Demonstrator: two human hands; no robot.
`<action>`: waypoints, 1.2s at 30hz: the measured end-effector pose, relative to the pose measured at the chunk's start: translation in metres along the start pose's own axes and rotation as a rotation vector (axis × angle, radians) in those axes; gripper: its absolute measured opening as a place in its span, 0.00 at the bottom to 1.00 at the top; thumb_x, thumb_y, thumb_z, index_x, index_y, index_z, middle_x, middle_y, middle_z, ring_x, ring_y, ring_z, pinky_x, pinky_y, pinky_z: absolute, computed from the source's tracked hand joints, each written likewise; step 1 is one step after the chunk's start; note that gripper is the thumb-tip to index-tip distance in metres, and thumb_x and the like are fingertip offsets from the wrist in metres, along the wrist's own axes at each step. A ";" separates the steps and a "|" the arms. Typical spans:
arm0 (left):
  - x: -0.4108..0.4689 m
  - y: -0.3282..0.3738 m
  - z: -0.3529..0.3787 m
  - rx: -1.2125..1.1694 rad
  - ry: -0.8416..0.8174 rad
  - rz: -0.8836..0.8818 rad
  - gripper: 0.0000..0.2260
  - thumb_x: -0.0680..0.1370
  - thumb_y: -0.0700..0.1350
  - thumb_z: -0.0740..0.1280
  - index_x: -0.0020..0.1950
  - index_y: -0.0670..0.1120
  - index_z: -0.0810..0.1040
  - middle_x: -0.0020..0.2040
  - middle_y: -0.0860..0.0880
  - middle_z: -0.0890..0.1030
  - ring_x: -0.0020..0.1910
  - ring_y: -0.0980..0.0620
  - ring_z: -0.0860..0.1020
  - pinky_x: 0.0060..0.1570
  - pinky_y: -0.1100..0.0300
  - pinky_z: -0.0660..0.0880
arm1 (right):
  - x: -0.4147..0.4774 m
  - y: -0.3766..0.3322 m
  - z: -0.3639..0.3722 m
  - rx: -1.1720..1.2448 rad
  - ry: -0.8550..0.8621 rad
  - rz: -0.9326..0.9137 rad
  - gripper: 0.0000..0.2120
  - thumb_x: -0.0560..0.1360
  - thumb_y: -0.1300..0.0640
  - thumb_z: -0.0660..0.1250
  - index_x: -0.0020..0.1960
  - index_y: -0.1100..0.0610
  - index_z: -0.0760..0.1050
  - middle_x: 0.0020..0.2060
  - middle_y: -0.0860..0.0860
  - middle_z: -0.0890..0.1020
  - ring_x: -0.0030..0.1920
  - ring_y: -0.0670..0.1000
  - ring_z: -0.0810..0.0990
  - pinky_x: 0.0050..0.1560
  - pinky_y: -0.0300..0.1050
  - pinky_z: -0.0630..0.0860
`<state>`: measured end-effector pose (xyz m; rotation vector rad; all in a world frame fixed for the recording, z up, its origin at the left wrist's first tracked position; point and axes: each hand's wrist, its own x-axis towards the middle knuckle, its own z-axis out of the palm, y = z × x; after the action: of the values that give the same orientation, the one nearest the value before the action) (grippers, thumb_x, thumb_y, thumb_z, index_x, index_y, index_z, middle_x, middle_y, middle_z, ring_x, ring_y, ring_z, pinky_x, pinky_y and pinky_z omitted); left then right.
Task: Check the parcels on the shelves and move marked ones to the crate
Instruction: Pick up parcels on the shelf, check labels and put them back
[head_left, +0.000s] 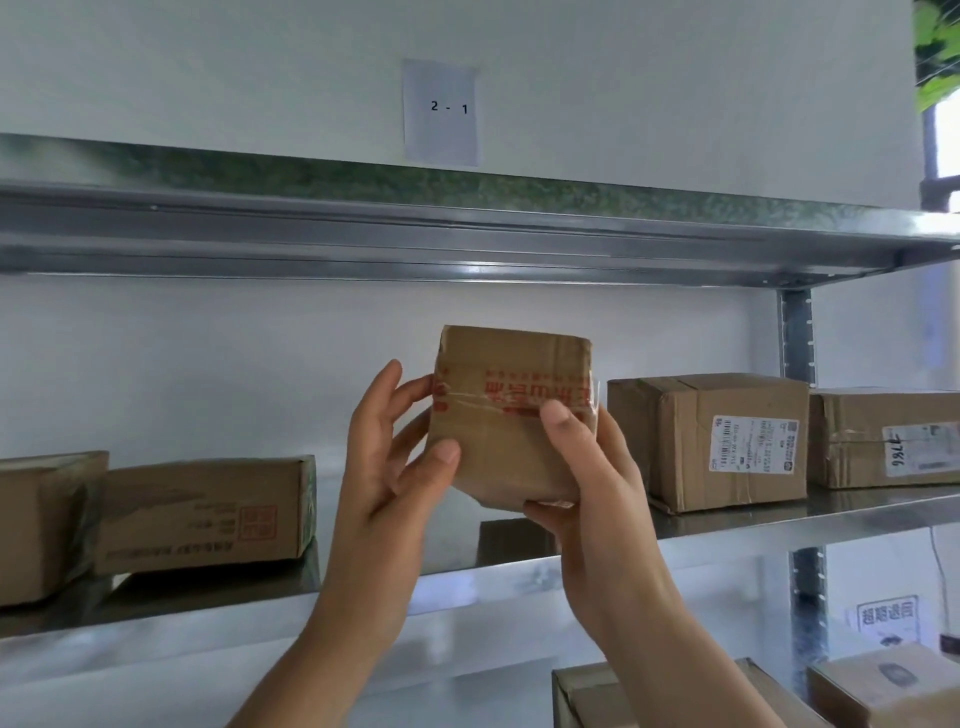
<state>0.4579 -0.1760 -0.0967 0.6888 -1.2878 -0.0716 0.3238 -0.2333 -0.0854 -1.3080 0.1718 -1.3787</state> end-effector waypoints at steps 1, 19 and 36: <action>0.001 0.001 0.001 -0.007 -0.003 0.000 0.26 0.76 0.48 0.65 0.73 0.60 0.66 0.68 0.62 0.76 0.69 0.56 0.74 0.59 0.66 0.75 | 0.000 -0.001 -0.001 -0.001 0.010 0.004 0.29 0.64 0.41 0.74 0.65 0.42 0.77 0.53 0.43 0.86 0.54 0.48 0.85 0.60 0.57 0.82; 0.013 -0.016 -0.012 0.091 0.052 -0.155 0.19 0.76 0.53 0.69 0.67 0.55 0.77 0.63 0.59 0.81 0.64 0.56 0.78 0.66 0.52 0.74 | 0.014 0.000 -0.045 0.376 0.002 0.055 0.14 0.74 0.51 0.66 0.55 0.54 0.84 0.53 0.57 0.86 0.56 0.60 0.85 0.61 0.80 0.70; 0.025 -0.050 -0.078 -0.056 0.395 -0.463 0.24 0.73 0.61 0.71 0.64 0.50 0.77 0.63 0.54 0.80 0.65 0.53 0.75 0.66 0.50 0.69 | 0.020 0.028 -0.084 0.729 -0.107 0.231 0.24 0.84 0.41 0.53 0.74 0.50 0.74 0.71 0.60 0.77 0.69 0.73 0.74 0.61 0.83 0.66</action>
<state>0.5513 -0.1934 -0.1091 0.8921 -0.7298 -0.3311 0.2842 -0.3049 -0.1250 -0.7168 -0.2327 -1.0235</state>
